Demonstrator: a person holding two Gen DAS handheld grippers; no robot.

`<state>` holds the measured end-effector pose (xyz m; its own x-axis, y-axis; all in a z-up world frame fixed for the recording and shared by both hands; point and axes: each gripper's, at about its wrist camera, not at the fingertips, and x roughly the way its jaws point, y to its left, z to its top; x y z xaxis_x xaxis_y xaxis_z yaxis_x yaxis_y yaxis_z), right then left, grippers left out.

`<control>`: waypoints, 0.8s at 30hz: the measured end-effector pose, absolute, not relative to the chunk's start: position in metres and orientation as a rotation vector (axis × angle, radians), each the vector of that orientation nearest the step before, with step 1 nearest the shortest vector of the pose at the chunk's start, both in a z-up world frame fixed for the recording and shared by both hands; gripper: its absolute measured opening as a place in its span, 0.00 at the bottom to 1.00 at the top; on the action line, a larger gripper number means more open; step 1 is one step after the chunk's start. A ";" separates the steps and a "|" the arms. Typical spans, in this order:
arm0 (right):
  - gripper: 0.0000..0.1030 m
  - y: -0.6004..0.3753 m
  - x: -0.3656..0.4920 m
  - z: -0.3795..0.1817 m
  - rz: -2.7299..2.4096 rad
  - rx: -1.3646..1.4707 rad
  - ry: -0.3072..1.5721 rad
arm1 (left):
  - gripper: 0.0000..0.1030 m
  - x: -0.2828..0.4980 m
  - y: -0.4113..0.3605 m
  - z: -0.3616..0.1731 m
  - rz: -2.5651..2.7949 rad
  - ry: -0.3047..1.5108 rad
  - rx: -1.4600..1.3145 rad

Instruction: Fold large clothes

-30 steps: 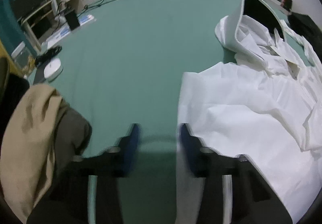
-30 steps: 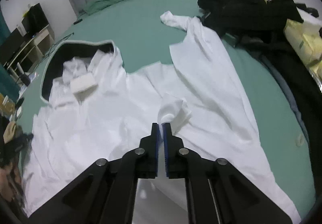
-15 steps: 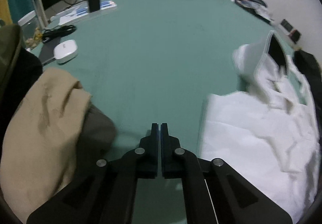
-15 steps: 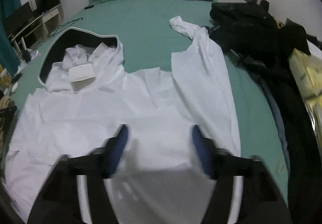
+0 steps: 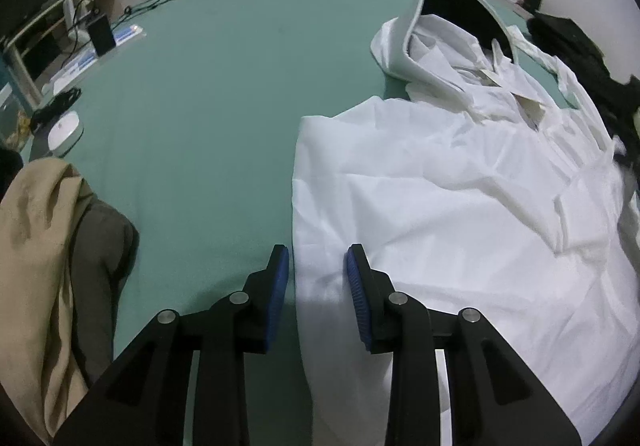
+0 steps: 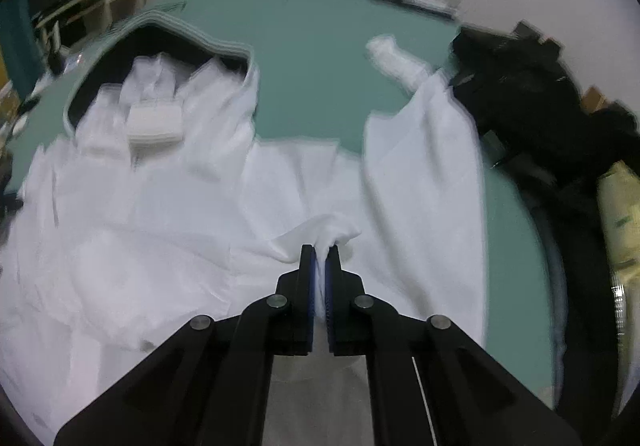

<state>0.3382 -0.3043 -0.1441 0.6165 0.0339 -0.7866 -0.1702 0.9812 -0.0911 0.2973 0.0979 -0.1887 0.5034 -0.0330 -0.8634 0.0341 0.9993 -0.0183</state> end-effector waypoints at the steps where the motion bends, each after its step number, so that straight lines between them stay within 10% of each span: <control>1: 0.04 -0.308 0.337 -0.134 0.099 -0.149 0.868 | 0.32 0.297 0.099 -0.189 -0.043 1.039 -0.002; 4: 0.04 -0.312 0.336 -0.114 0.055 -0.140 0.821 | 0.23 0.296 0.100 -0.189 -0.035 1.018 0.002; 5: 0.04 -0.314 0.336 -0.112 0.046 -0.137 0.821 | 0.01 0.296 0.101 -0.189 -0.031 1.012 0.001; 20: 0.06 -0.311 0.345 -0.175 0.102 -0.047 1.081 | 0.02 0.309 0.130 -0.180 0.059 1.029 -0.095; 24: 0.38 -0.323 0.347 -0.164 0.084 -0.044 1.037 | 0.25 0.308 0.133 -0.156 0.077 0.972 -0.091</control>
